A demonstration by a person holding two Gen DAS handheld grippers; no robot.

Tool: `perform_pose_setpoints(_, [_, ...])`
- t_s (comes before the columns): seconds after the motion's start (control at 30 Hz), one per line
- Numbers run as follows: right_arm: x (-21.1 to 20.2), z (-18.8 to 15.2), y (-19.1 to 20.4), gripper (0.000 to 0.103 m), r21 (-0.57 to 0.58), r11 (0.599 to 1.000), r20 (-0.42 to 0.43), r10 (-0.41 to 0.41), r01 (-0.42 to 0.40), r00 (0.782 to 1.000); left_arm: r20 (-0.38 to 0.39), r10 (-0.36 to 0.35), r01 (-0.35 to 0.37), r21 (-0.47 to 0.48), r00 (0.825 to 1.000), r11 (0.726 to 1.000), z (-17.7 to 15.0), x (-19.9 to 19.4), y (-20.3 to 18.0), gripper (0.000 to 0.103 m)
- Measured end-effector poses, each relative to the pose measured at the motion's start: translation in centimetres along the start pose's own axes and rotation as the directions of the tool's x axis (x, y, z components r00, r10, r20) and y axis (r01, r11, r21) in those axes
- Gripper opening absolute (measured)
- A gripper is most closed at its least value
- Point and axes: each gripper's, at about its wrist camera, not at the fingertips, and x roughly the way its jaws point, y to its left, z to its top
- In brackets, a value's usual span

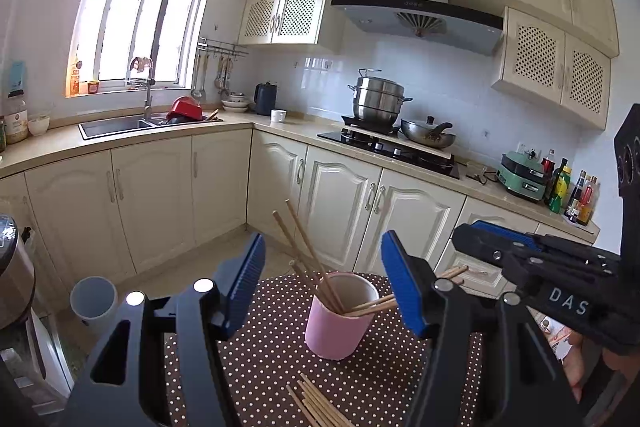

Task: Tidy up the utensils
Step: 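Lower both open tools back to the chopstick pile on the table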

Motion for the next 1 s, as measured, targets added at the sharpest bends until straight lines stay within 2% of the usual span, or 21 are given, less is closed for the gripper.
perform_pose_setpoints(0.13, [-1.5,-0.9,0.3,0.023,-0.006,1.0,0.004,0.002,-0.002,1.0,-0.013,0.01,-0.01,0.007,1.0,1.0,-0.8,-1.5,0.0,0.061])
perform_pose_setpoints(0.3, [-2.6,-3.1,0.7,0.023,-0.011,1.0,-0.016,0.009,-0.009,1.0,-0.068,0.025,-0.024,0.016,0.997,1.0,-2.7,-2.8,0.1,0.061])
perform_pose_setpoints(0.5, [-2.4,-6.4,1.1,0.023,-0.009,1.0,-0.071,0.024,-0.024,0.997,-0.188,0.034,-0.03,0.023,0.982,0.999,-6.7,-2.5,0.4,0.061])
perform_pose_setpoints(0.6, [-1.7,-8.1,1.1,0.023,-0.006,1.0,-0.105,0.028,-0.029,0.994,-0.265,0.054,-0.051,0.019,0.963,0.999,-9.0,-1.3,0.8,0.061])
perform_pose_setpoints(0.8, [0.3,-11.7,0.3,0.028,0.014,0.999,-0.186,0.031,-0.029,0.982,-0.41,0.074,-0.086,-0.011,0.909,0.996,-13.4,1.6,1.4,0.061])
perform_pose_setpoints(1.0, [2.3,-14.4,-1.0,0.029,0.042,0.999,-0.244,0.033,-0.024,0.969,-0.49,0.078,-0.095,-0.01,0.868,0.995,-16.7,4.0,1.1,0.061])
